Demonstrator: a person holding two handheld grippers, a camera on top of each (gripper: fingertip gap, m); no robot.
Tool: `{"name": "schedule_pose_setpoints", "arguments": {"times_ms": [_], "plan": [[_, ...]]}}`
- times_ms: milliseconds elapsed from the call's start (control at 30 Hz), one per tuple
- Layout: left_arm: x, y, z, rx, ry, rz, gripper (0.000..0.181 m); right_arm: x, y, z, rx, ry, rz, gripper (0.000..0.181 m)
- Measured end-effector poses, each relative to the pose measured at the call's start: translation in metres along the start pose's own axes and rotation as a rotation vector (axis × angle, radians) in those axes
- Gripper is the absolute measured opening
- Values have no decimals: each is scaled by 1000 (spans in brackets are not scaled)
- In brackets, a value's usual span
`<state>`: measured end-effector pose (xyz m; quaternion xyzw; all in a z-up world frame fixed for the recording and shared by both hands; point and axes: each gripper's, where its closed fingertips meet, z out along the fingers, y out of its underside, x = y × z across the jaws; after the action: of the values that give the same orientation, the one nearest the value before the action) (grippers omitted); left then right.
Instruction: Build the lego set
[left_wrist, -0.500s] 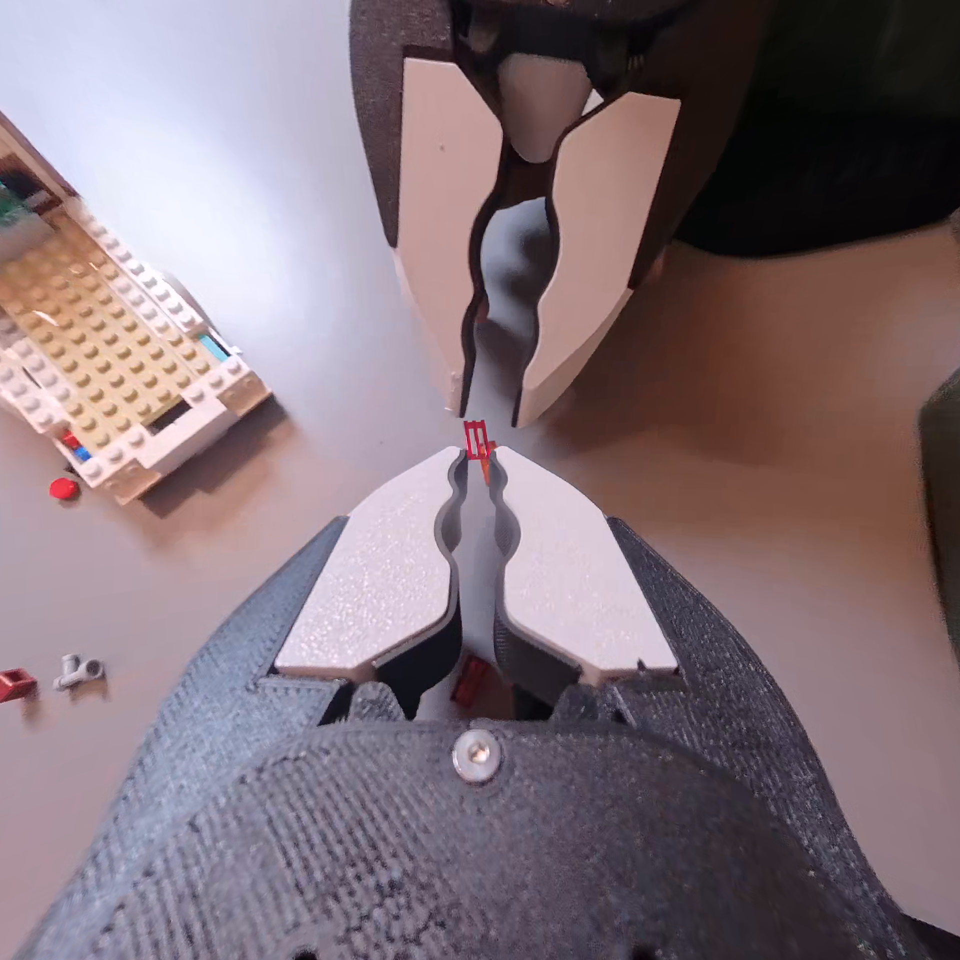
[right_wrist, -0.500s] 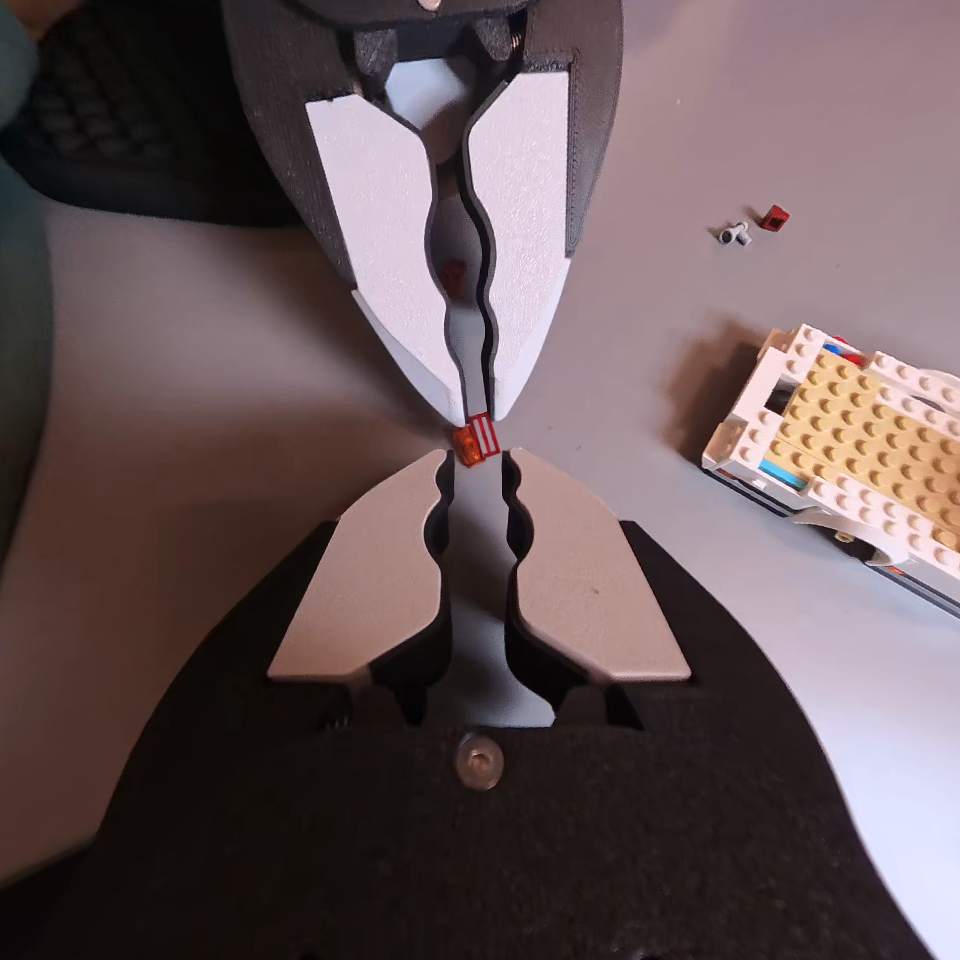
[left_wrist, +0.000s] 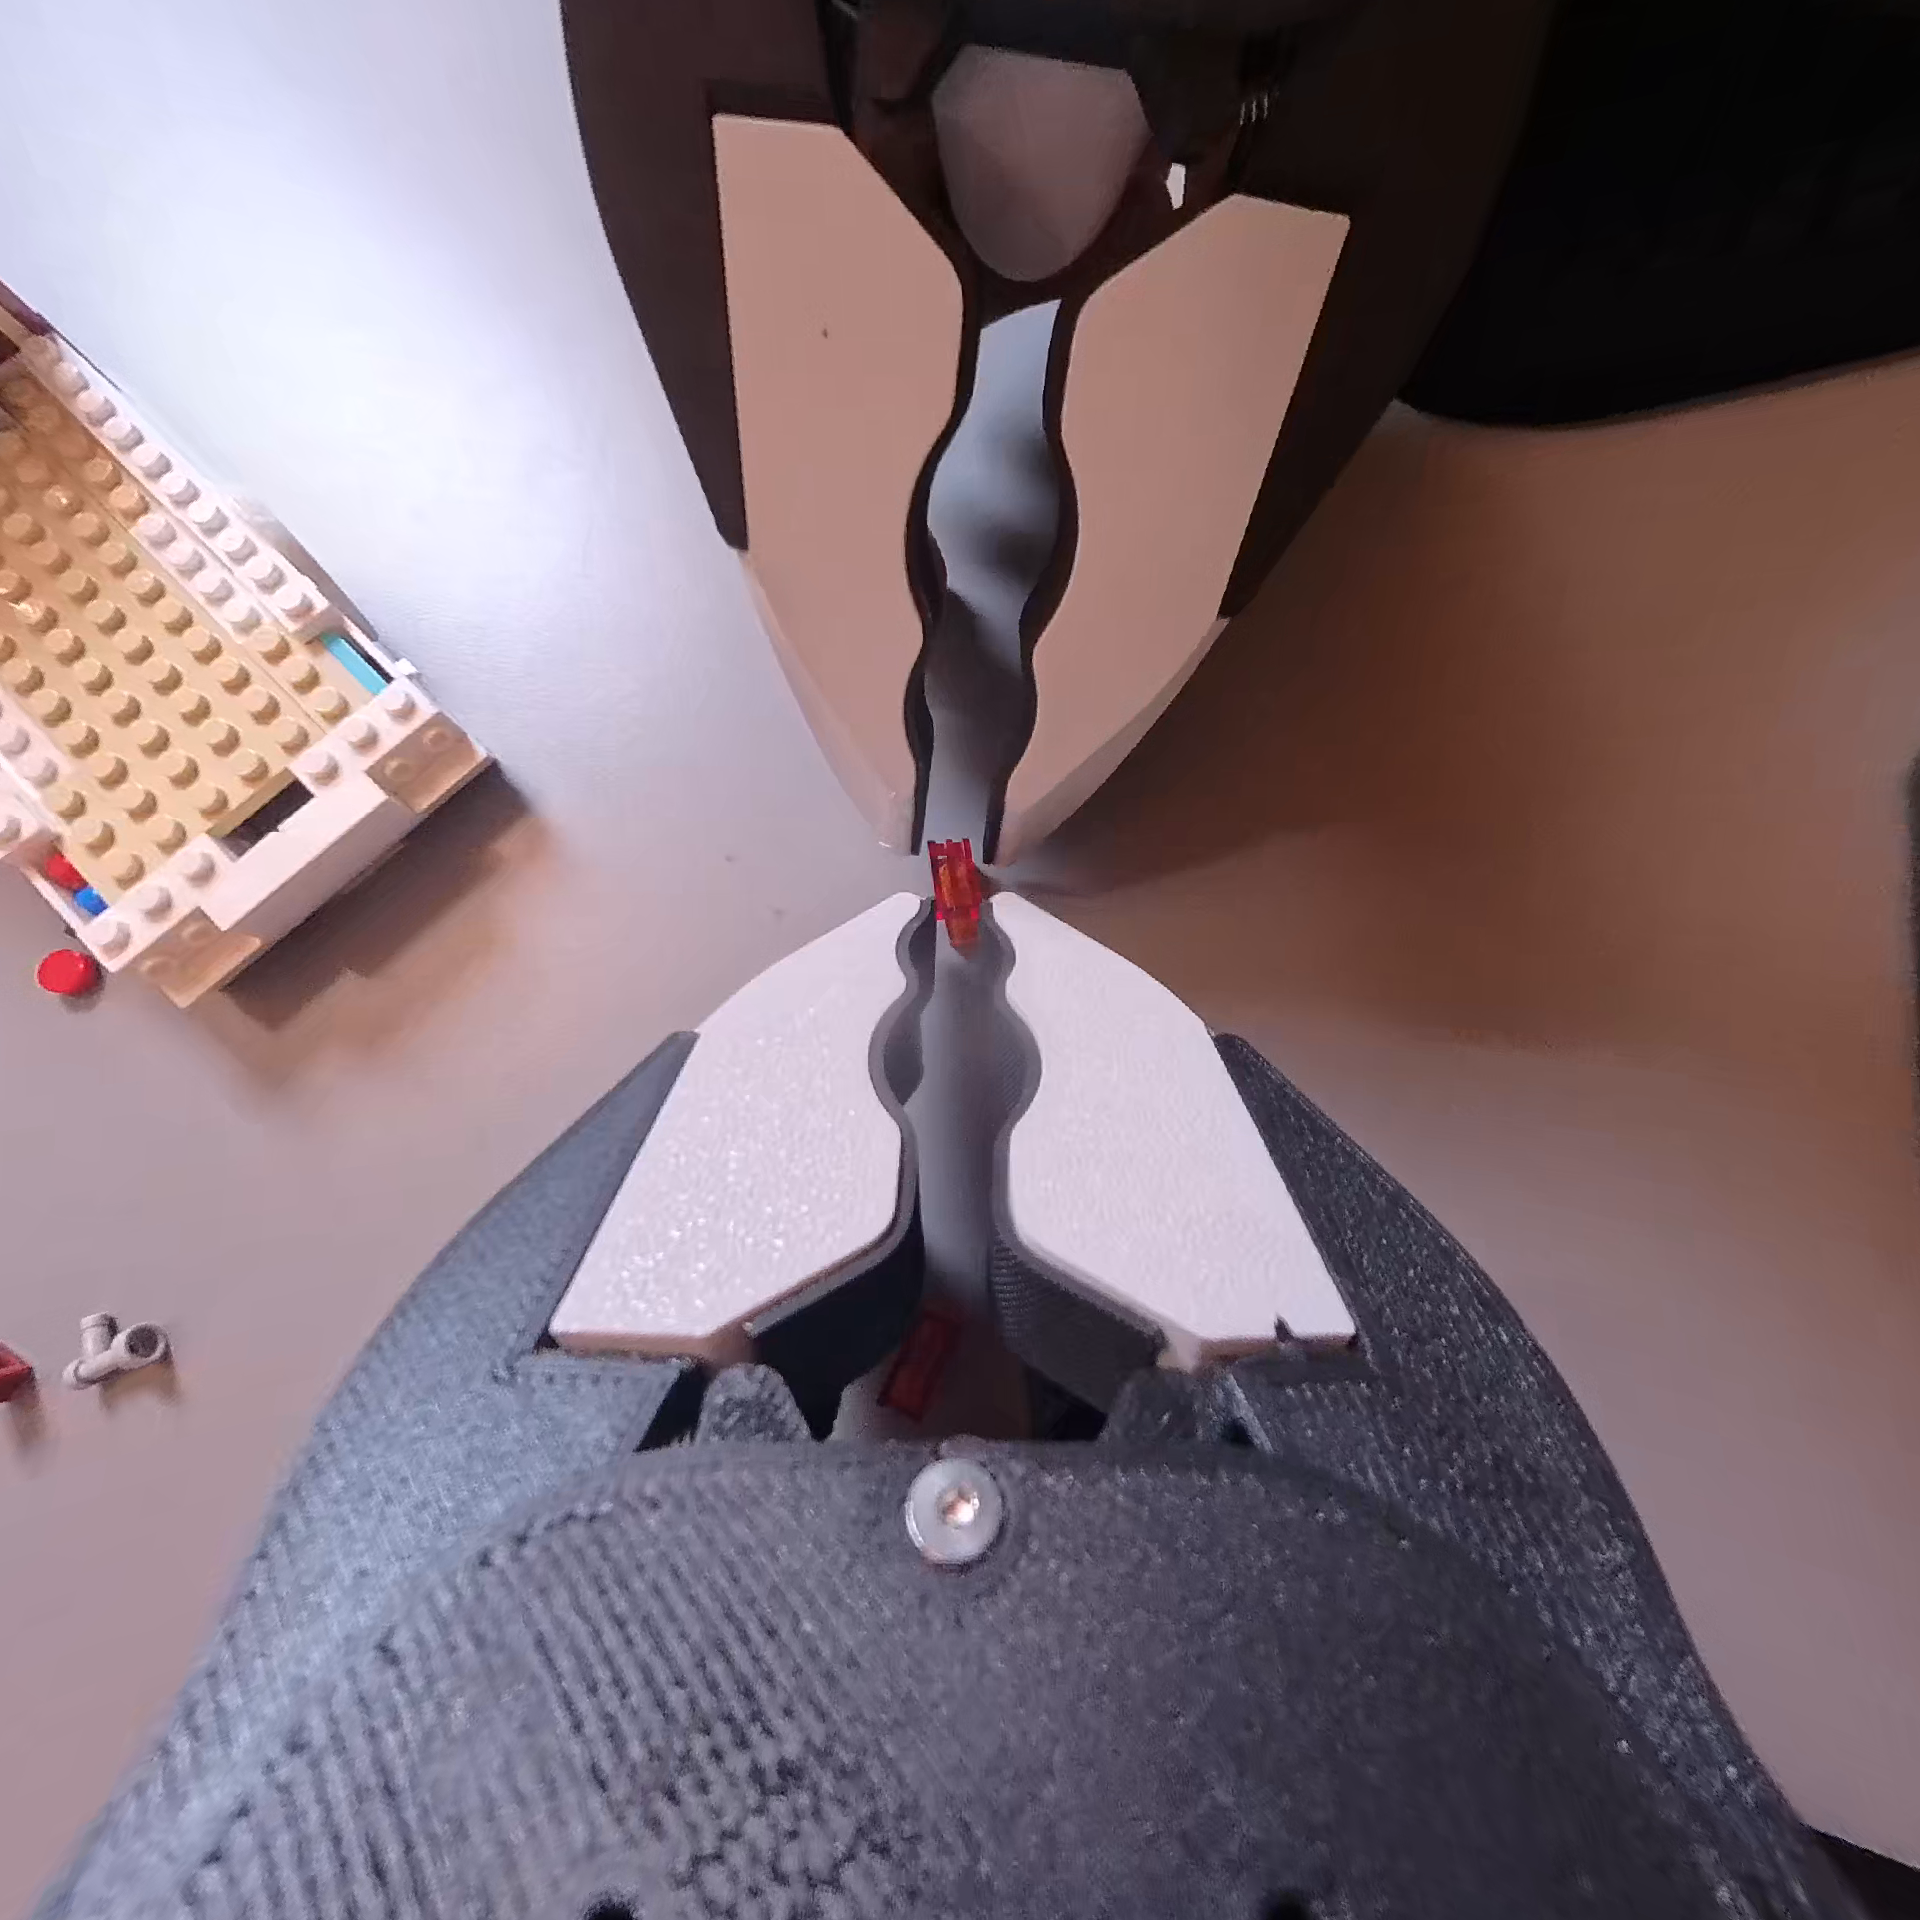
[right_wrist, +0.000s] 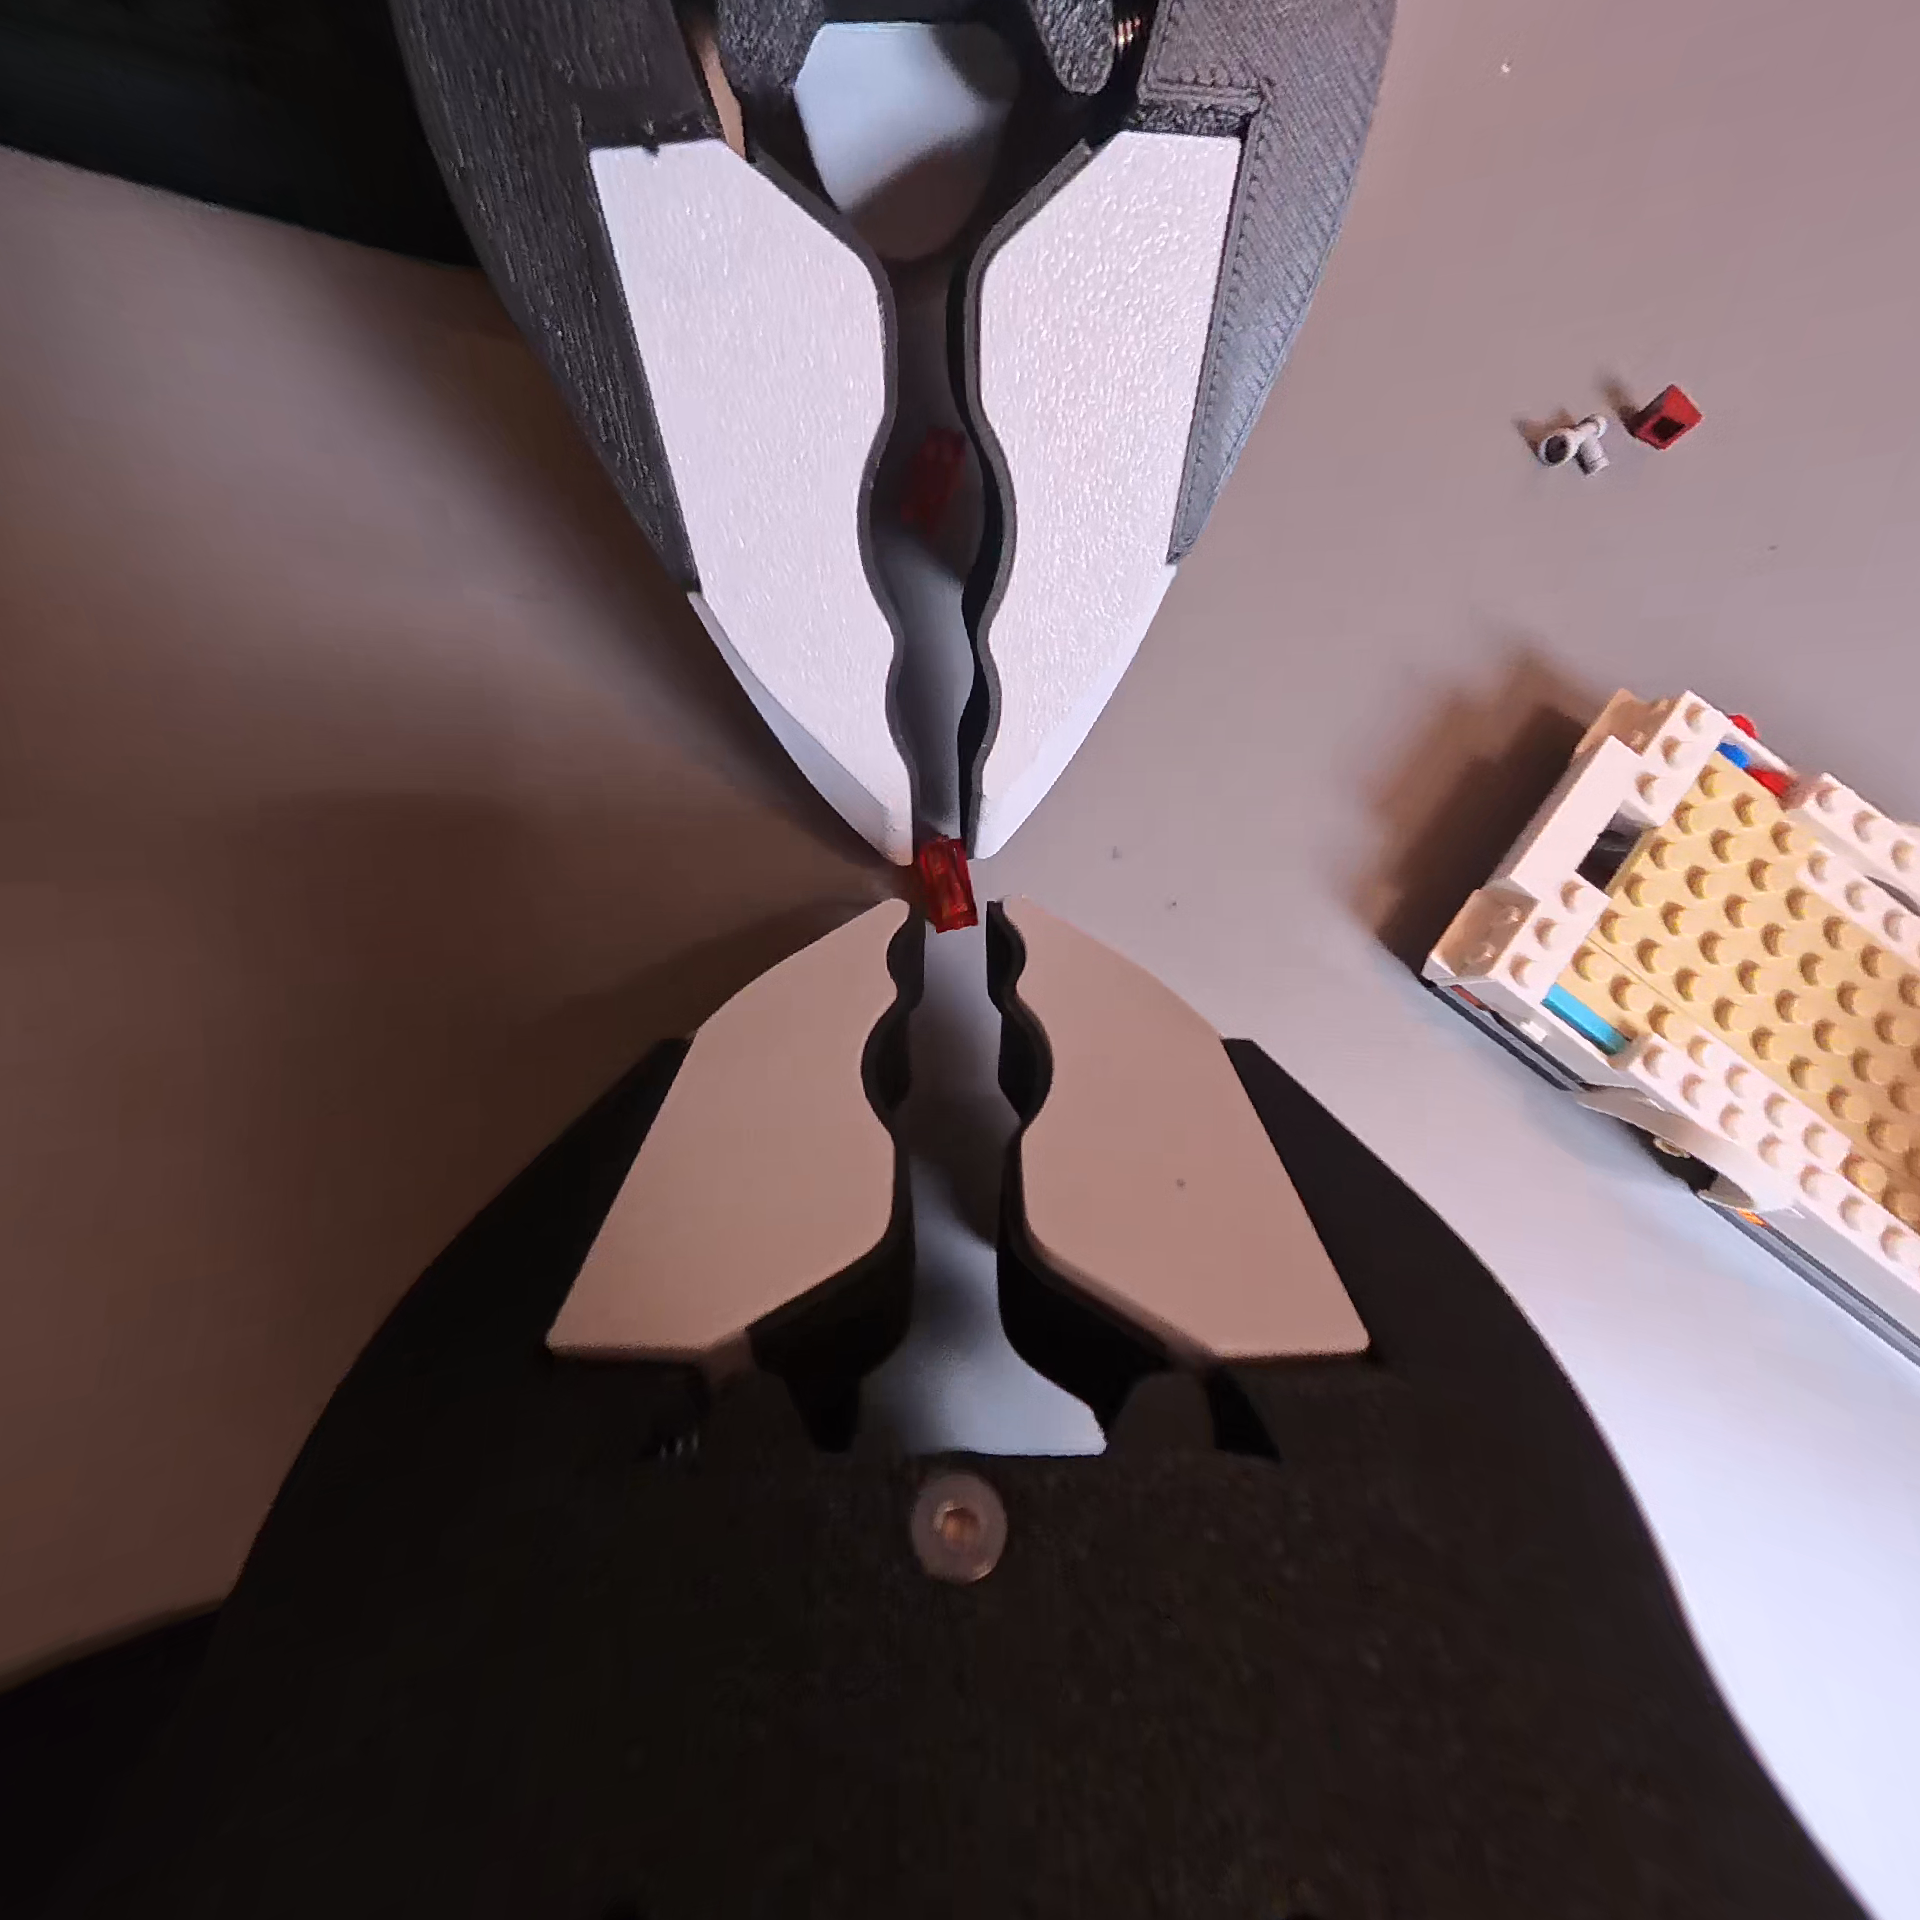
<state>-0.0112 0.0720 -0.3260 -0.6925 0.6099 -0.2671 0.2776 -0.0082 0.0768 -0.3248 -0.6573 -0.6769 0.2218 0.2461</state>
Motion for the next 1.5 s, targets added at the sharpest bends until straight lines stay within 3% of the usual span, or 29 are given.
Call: {"name": "schedule_pose_setpoints", "arguments": {"times_ms": [1067, 1500], "plan": [[9, 5, -2, -39, 43, 56, 15, -9, -1, 8, -96, -120, -75, 9], [10, 6, -2, -38, 43, 46, 9, -11, 0, 6, -77, -42, -61, 9]]}}
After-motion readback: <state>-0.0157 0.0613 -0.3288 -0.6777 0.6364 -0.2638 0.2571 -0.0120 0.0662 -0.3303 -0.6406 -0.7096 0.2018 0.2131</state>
